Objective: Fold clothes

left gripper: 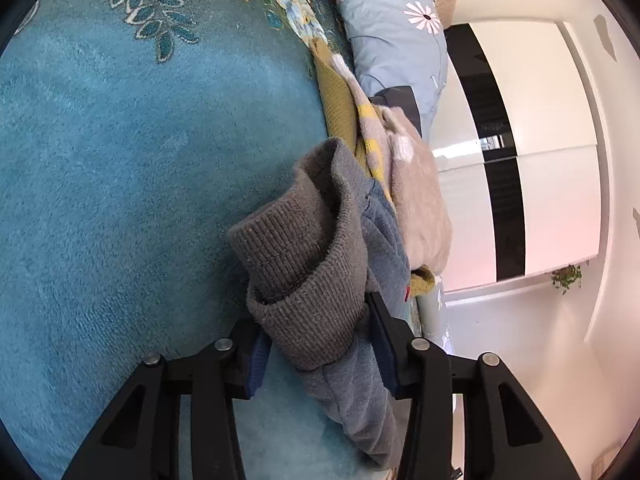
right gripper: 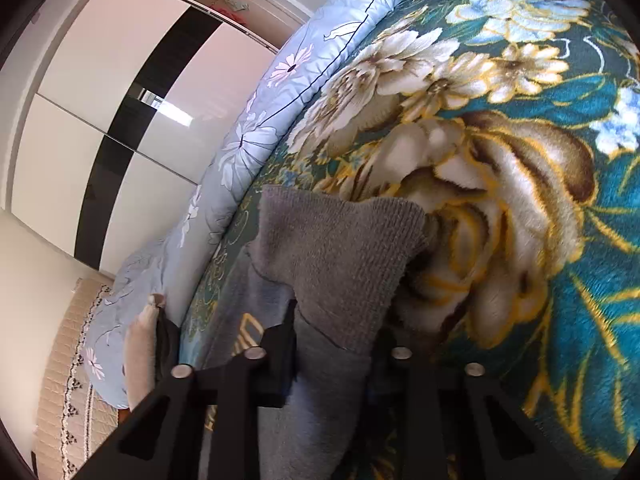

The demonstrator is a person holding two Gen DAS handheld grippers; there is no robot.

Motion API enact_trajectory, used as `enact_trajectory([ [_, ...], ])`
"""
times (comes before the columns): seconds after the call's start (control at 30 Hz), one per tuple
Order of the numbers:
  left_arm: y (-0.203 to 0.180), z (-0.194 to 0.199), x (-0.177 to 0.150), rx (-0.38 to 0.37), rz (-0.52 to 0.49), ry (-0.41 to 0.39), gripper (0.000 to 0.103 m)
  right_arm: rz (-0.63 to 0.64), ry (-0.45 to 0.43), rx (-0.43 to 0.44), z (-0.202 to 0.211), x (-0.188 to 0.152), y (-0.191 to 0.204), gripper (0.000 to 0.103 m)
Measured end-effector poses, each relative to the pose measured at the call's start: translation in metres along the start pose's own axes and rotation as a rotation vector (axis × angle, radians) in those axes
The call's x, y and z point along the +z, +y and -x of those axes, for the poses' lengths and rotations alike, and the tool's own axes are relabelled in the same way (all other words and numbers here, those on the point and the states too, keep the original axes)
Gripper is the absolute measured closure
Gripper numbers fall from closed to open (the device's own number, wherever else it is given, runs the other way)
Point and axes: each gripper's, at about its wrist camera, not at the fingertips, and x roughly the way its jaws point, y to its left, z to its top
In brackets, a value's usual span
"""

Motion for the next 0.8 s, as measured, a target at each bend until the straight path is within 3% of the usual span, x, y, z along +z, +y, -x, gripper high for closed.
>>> enact_trajectory([
  [0.13,-0.001,0.001,0.004,-0.029,-0.035,0.022,0.063,0.013,-0.023,0.006,0.007,-0.004,0.009,0.087],
  [0.23,-0.012,0.002,0.008,-0.005,-0.096,0.033,0.074,0.046,-0.036,0.030,0.017,-0.008,0.023,0.088],
  [0.43,-0.070,0.005,0.028,0.057,-0.293,0.043,0.085,0.061,-0.061,0.082,0.043,-0.003,0.059,0.089],
  [0.53,-0.105,0.031,0.055,0.007,-0.382,-0.011,0.086,0.078,-0.076,0.165,0.067,0.001,0.079,0.089],
  [0.6,-0.118,0.067,0.067,-0.075,-0.435,-0.080,0.086,0.129,-0.097,0.250,0.091,-0.001,0.091,0.090],
  [0.67,-0.111,0.101,0.070,-0.121,-0.465,-0.134,0.085,0.176,-0.115,0.271,0.107,-0.010,0.085,0.090],
  [0.73,-0.088,0.116,0.073,-0.104,-0.447,-0.130,0.084,0.191,-0.077,0.239,0.107,-0.021,0.070,0.090],
  [0.8,-0.053,0.105,0.082,-0.026,-0.360,-0.050,0.084,0.160,0.014,0.161,0.091,-0.033,0.046,0.089],
])
